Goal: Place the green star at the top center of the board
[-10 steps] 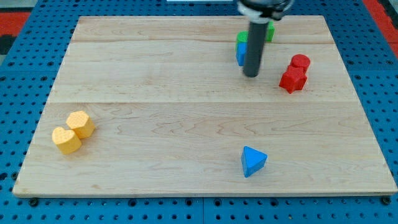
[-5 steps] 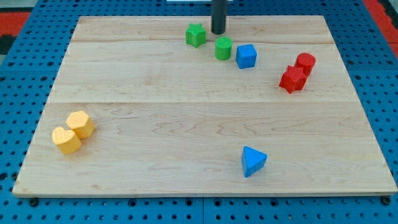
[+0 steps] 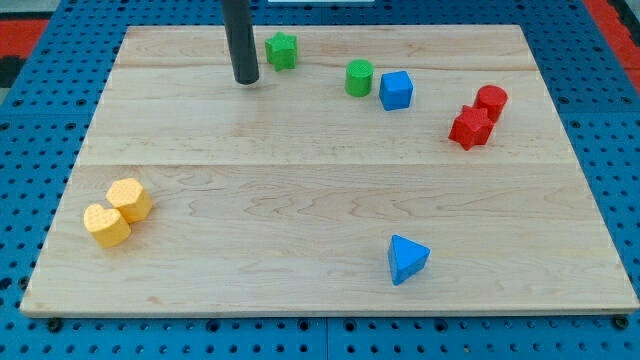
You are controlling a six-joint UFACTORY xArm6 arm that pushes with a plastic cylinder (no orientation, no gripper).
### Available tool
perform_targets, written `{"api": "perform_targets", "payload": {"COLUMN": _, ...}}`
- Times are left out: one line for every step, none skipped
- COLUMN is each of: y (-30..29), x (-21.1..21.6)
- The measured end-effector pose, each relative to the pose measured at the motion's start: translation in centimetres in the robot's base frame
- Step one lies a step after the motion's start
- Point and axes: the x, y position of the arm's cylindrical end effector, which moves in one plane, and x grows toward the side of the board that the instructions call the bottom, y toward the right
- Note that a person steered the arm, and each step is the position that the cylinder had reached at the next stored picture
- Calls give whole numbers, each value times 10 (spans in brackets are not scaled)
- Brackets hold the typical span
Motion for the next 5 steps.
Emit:
{"api": "perform_targets", "payload": {"y": -2, "x": 0}}
{"api": "perform_targets", "payload": {"y": 10, "x": -36}}
{"api": "perform_targets", "payload": {"y": 54, "x": -57}}
{"api": "perform_targets", "payload": {"y": 79, "x": -48}}
{"api": "perform_targets", "payload": {"y": 86, "x": 0}}
